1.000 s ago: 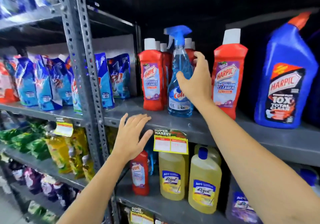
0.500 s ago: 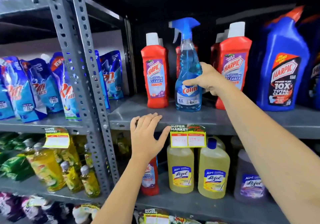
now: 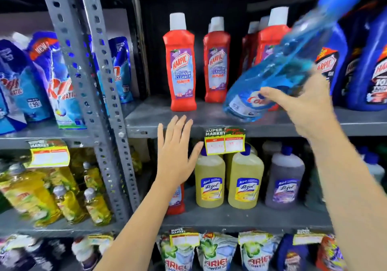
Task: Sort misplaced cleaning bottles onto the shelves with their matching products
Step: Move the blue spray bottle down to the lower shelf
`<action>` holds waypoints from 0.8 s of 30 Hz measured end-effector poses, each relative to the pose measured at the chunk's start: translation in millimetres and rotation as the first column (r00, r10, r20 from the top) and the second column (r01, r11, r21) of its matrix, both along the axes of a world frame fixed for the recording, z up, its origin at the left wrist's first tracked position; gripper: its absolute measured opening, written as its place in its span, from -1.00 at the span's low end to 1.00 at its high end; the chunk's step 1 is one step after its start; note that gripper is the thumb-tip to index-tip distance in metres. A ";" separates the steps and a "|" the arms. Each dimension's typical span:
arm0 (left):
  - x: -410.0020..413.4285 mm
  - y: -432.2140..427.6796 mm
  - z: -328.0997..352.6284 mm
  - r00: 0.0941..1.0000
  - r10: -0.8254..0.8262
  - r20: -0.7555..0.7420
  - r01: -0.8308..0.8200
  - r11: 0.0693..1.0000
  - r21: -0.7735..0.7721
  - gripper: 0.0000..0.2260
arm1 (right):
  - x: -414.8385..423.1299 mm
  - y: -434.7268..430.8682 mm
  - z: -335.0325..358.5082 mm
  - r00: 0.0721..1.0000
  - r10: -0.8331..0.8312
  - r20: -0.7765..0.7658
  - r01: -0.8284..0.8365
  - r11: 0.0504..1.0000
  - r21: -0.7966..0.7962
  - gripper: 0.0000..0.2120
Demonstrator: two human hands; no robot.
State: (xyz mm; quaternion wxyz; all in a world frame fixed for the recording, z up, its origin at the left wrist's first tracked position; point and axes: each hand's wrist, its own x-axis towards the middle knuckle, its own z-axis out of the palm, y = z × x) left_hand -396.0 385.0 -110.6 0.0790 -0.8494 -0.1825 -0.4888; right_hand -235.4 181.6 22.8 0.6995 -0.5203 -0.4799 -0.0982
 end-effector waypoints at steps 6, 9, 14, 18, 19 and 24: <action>-11.1 -22.5 -97.5 0.988 -0.153 -0.021 0.148 0.978 -0.146 -0.53 | -9.3 -54.0 -55.2 0.980 0.103 -0.169 -0.131 0.978 -0.163 -0.25; -11.7 -26.4 -166.7 0.936 -0.246 -0.252 0.170 0.942 -0.290 -0.59 | 8.0 -56.7 -112.1 0.968 0.060 -0.245 -0.131 0.950 -0.283 -0.20; -6.2 -27.0 -246.6 0.690 -0.165 -0.705 -0.130 0.929 -0.346 -0.39 | 30.0 -37.0 -206.0 0.919 -0.005 -0.393 -0.193 0.866 -0.462 -0.08; -4.6 -23.9 -269.9 0.595 -0.174 -0.784 -0.218 0.904 -0.367 -0.35 | 53.6 -14.2 -258.2 0.913 -0.038 -0.406 -0.229 0.776 -0.588 -0.28; -3.9 -24.3 -273.1 0.578 -0.201 -0.791 -0.223 0.893 -0.390 -0.36 | 60.0 -9.9 -268.4 0.915 -0.047 -0.400 -0.226 0.763 -0.606 -0.35; -5.7 -24.8 -279.4 0.562 -0.215 -0.799 -0.236 0.884 -0.404 -0.38 | 72.8 3.4 -303.0 0.919 -0.078 -0.386 -0.219 0.714 -0.665 -0.46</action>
